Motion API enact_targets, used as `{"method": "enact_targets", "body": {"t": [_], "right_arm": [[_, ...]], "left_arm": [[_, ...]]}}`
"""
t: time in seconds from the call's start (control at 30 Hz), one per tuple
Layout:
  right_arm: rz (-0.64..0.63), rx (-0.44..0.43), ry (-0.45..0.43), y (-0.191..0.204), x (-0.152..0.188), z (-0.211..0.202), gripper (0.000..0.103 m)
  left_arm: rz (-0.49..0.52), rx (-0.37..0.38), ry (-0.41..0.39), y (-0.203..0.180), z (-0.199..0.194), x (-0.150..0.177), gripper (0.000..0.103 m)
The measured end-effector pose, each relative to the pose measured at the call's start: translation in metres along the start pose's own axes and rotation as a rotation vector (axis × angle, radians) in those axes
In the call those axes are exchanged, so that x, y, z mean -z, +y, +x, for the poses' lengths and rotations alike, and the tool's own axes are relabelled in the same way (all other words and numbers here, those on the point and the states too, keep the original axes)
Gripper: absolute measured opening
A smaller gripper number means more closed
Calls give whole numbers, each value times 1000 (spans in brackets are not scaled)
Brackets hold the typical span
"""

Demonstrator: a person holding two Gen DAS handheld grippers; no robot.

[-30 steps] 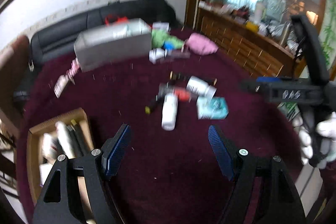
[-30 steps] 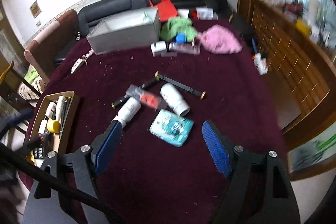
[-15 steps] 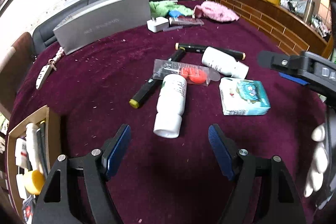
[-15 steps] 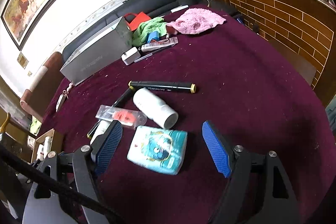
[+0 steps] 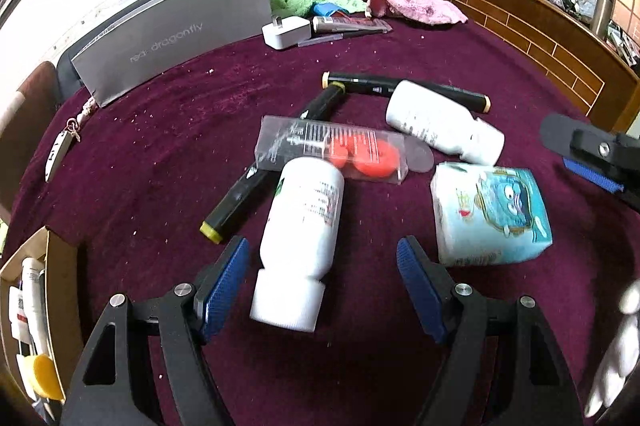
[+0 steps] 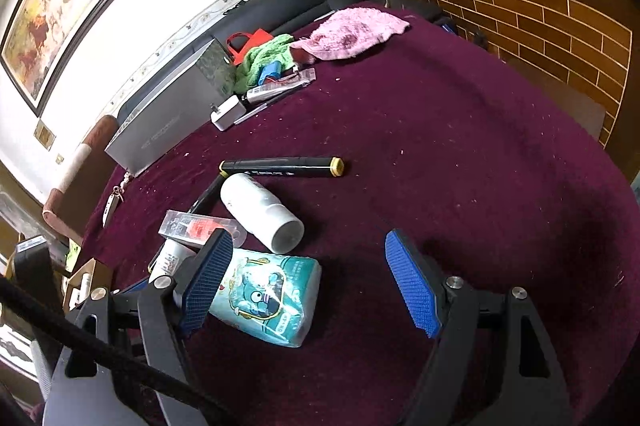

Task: Organize objects
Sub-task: 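Grasp the white plastic bottle with the left gripper, then grasp the blue cartoon tissue packet with the right gripper while the left gripper holds the bottle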

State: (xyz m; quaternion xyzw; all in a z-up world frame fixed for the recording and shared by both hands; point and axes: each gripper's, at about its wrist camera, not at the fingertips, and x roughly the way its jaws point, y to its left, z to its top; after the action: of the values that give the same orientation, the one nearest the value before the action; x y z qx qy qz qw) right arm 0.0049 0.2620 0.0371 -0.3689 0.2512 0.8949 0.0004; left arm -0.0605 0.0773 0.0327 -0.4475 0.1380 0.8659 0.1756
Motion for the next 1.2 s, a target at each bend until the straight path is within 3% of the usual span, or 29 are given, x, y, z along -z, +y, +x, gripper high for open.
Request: {"method": "enact_targets", "body": {"t": [0.2, 0.27, 0.3, 0.33, 0.6, 0.9, 1.07, 1.2], "right_arm": [[-2, 2, -4, 1, 1, 0, 79], [-9, 9, -3, 3, 2, 1, 79], [-10, 10, -1, 3, 2, 2, 79], [-9, 12, 3, 2, 3, 3, 79], [2, 16, 26, -2, 5, 9, 79], [36, -53, 55, -4, 10, 21, 83], [54, -176, 100, 1, 15, 26, 83], [34, -326, 204, 13, 21, 34, 83]], "left_arm": [[0, 3, -17, 1, 5, -4, 68], [-7, 24, -24, 2, 5, -4, 47], [-15, 33, -26, 3, 4, -4, 42], [-23, 39, -25, 5, 3, -5, 28], [-167, 144, 13, 35, -9, 11, 28], [-215, 171, 26, 52, -42, 59, 28], [-211, 156, 21, 53, -52, 79, 28], [-190, 136, 4, 48, -56, 87, 28]]}}
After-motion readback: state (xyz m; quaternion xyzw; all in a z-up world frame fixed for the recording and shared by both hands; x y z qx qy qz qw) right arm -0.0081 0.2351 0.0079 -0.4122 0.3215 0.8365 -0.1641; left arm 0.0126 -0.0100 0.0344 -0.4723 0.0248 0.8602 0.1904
